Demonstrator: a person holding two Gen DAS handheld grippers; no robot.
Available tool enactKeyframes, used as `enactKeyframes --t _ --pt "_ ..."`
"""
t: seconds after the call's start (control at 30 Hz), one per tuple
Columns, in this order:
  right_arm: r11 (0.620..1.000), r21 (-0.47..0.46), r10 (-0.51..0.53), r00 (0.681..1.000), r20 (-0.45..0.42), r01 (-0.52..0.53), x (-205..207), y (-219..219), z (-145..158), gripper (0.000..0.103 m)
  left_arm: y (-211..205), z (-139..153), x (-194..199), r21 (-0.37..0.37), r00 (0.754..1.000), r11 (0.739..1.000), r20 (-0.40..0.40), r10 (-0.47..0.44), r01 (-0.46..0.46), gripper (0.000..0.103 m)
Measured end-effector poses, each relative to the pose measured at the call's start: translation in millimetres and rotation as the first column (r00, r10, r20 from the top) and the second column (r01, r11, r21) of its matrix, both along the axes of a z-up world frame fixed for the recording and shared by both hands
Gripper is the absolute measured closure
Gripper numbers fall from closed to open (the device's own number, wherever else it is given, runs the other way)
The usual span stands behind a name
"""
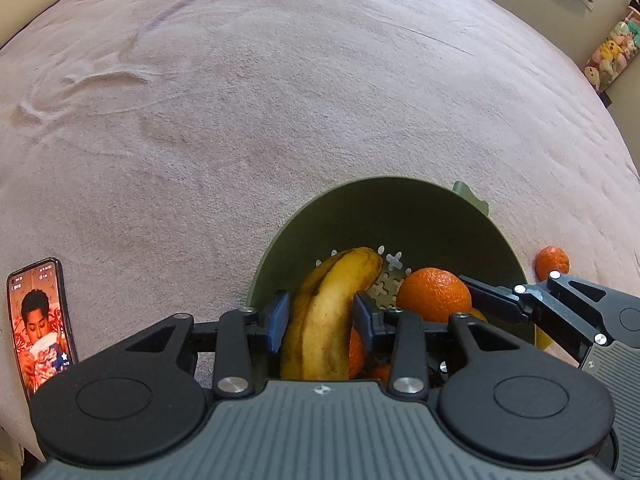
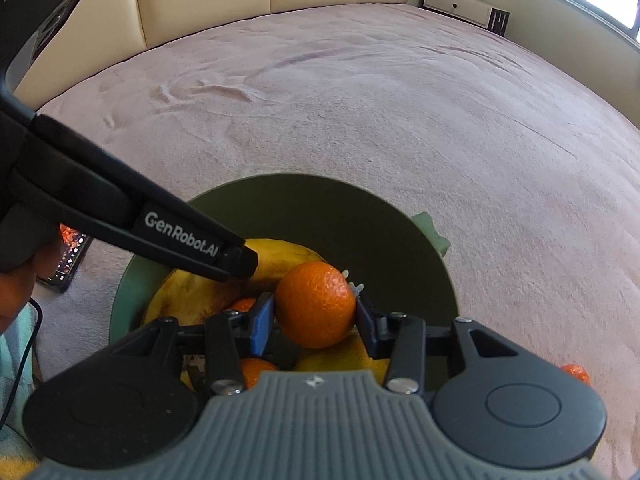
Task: Organize fruits
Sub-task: 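Lower the banana into the colander with the left tool while the right tool releases the tangerine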
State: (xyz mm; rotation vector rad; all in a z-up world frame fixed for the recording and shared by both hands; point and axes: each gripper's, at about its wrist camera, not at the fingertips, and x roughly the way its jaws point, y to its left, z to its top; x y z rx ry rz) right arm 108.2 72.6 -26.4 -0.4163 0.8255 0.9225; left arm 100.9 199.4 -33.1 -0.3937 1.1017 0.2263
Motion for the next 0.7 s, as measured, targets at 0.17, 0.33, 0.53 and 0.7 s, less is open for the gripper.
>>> enactKeyframes --t 0.17,0.33,0.53,0.7 --pt "1.000 0.021 -0.002 1.000 -0.007 0.002 -0.8 -1.1 3.9 0.061 -0.6 -0.2 0.6 0.005 1.000 1.000 -0.001 0.004 -0.004 0.060" --pt "1.000 0.021 -0.002 1.000 -0.006 0.002 -1.8 -1.6 4.8 0.061 -1.8 0.8 -0.1 0.004 1.000 1.000 0.000 0.008 -0.008 0.060" --pt "0.999 0.026 0.021 1.000 -0.022 -0.020 -2.6 -3.0 5.4 0.066 -8.4 9.1 -1.0 0.014 0.999 1.000 0.034 0.003 -0.003 0.054" --pt "0.999 0.021 0.031 0.999 -0.030 -0.030 -6.9 -2.7 4.3 0.071 -18.7 13.9 -1.3 0.021 0.999 1.000 0.044 -0.022 0.021 0.054"
